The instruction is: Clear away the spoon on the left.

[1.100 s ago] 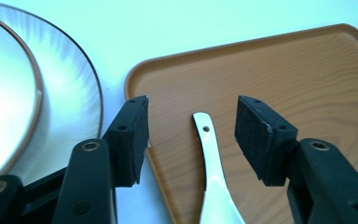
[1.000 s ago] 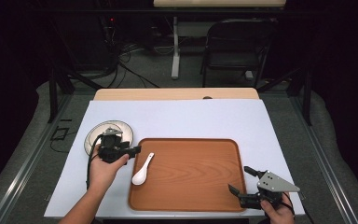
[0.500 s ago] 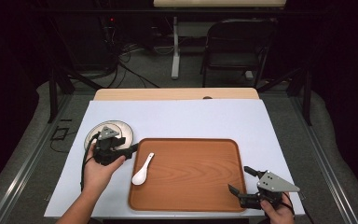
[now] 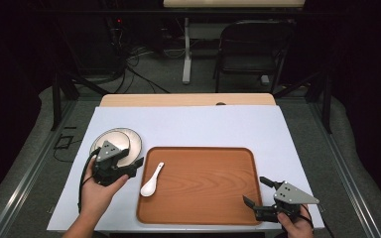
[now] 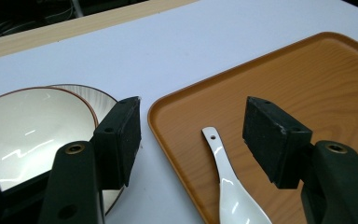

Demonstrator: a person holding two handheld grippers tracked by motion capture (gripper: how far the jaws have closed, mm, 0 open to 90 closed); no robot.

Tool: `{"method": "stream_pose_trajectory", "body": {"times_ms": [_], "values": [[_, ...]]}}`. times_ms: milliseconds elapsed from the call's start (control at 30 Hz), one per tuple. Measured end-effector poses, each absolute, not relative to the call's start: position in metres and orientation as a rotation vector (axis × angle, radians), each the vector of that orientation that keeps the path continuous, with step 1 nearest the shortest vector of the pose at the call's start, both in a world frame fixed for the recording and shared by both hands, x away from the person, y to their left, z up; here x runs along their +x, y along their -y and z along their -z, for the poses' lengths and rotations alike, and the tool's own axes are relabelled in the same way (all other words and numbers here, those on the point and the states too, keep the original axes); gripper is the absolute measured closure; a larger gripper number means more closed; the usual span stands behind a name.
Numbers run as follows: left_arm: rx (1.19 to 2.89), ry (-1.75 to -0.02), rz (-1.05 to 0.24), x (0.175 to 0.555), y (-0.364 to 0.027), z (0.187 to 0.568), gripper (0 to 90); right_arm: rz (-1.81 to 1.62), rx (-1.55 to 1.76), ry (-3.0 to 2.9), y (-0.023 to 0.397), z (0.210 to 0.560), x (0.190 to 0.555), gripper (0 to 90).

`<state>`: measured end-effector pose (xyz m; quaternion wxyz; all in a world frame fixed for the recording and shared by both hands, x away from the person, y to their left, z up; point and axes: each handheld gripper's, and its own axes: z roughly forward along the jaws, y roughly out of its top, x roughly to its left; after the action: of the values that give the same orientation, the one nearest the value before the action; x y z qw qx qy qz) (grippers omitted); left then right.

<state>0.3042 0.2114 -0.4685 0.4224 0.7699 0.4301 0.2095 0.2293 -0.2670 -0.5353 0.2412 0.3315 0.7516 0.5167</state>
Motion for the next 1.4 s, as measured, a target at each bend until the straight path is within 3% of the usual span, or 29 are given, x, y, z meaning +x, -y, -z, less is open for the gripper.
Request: {"method": "stream_pose_trajectory", "body": {"times_ms": [800,1400], "values": [[1.820,-1.270,-0.547,0.265,-0.262,0.516,37.1,-1.413,0.904,-2.053,0.267,0.535,0.229,14.4],[1.820,-1.324,-0.501,0.263,-0.268,0.537,37.1,-1.410,0.899,-2.055,0.267,0.535,0.229,14.4]]}}
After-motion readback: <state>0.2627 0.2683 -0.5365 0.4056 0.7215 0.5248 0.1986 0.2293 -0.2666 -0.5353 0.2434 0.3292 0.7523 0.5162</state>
